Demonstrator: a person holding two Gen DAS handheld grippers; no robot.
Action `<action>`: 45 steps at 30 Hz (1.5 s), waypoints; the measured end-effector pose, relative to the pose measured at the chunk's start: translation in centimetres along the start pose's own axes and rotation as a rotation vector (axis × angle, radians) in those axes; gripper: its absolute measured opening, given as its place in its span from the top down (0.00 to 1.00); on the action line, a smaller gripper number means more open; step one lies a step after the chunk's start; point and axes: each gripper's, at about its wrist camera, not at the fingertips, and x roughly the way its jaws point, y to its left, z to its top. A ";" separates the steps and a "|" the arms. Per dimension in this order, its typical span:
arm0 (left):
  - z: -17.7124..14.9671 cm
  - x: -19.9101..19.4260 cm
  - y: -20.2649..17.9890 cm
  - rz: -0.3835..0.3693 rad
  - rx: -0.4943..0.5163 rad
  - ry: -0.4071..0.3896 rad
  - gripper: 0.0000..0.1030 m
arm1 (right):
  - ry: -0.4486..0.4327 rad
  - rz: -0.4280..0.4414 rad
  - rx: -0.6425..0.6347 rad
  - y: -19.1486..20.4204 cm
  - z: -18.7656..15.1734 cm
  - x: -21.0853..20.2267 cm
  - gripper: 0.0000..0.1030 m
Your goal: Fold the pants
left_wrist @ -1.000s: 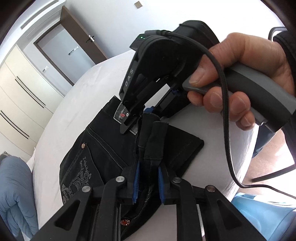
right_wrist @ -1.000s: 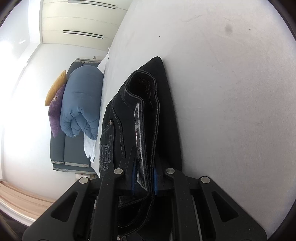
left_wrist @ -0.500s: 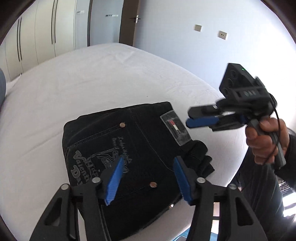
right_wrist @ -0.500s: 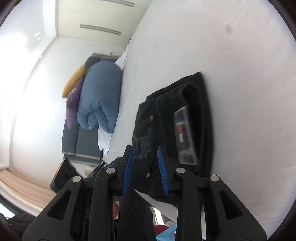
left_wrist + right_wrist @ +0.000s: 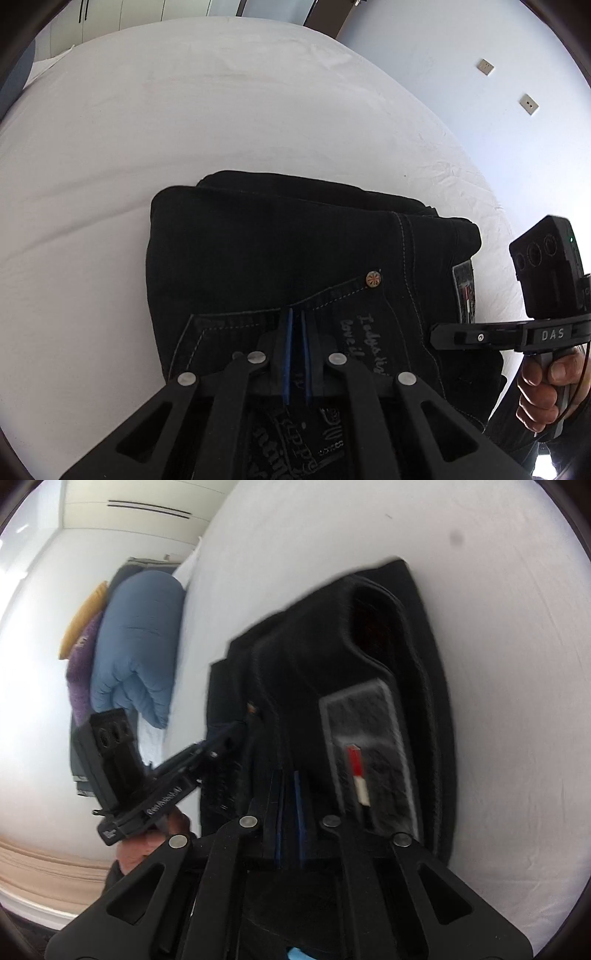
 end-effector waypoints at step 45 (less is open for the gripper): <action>-16.3 -6.1 -7.3 0.293 0.109 -0.108 0.97 | -0.155 -0.118 -0.238 -2.1 -10.3 -7.1 0.95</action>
